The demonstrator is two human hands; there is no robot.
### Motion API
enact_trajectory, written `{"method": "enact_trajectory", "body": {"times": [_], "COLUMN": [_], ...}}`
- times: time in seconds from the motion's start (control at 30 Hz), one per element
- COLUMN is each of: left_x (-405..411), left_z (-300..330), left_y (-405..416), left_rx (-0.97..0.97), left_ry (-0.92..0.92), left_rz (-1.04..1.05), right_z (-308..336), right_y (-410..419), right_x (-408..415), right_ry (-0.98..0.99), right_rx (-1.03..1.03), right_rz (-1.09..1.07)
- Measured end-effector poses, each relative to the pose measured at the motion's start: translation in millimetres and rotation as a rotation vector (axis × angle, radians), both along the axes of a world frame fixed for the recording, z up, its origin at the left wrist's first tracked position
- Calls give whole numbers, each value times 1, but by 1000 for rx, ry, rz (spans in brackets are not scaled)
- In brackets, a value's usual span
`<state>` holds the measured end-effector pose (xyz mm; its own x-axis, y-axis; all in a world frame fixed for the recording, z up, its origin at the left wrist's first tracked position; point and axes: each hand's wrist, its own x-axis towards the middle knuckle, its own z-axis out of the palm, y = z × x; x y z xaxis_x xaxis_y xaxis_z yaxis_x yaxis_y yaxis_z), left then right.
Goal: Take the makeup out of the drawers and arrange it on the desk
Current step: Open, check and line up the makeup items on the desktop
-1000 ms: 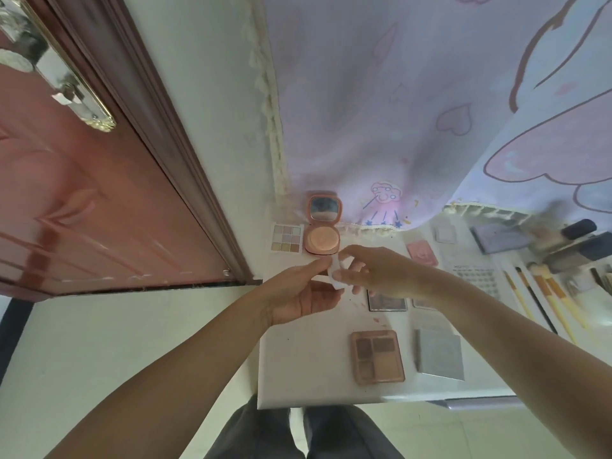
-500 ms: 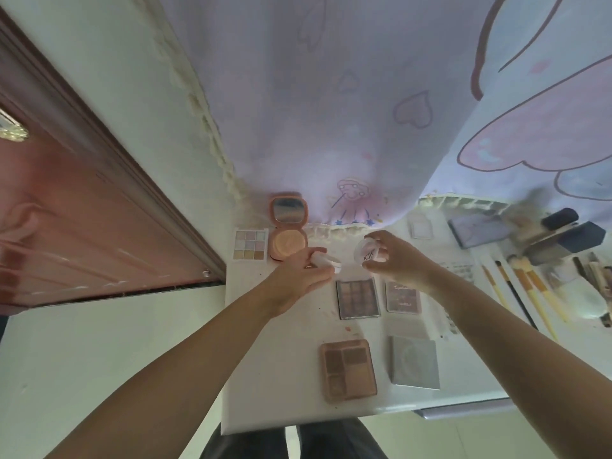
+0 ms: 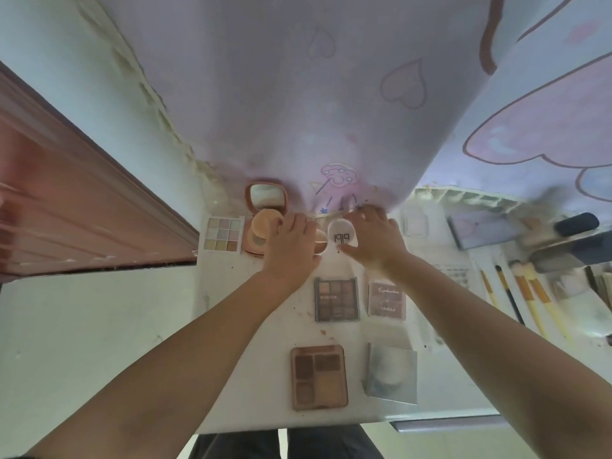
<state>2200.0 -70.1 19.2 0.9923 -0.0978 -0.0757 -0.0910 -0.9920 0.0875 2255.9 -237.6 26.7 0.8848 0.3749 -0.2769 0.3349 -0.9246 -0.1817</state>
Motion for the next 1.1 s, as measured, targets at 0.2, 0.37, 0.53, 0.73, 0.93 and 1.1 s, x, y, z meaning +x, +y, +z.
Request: {"method": "enact_trajectory", "body": {"times": [0.2, 0.37, 0.53, 0.73, 0.93, 1.1], "left_x": [3, -34, -93, -102, -111, -122], "left_z": [7, 22, 11, 16, 54, 64], "left_y": [-3, 3, 3, -2, 49, 74], "left_rx": [16, -76, -233, -705, -1889, -2275], "left_ry": [66, -21, 142, 335, 885, 852], "left_rz": [58, 18, -69, 250, 747, 765], "right_z": [15, 32, 14, 22, 61, 76], "right_y": [-7, -20, -18, 4, 46, 82], "right_x": [-11, -60, -104, -100, -107, -114], "right_ry": [28, 2, 34, 40, 234, 244], "right_rx": [55, 119, -68, 11, 476, 614], "right_rz": [13, 328, 518, 445, 212, 212]}}
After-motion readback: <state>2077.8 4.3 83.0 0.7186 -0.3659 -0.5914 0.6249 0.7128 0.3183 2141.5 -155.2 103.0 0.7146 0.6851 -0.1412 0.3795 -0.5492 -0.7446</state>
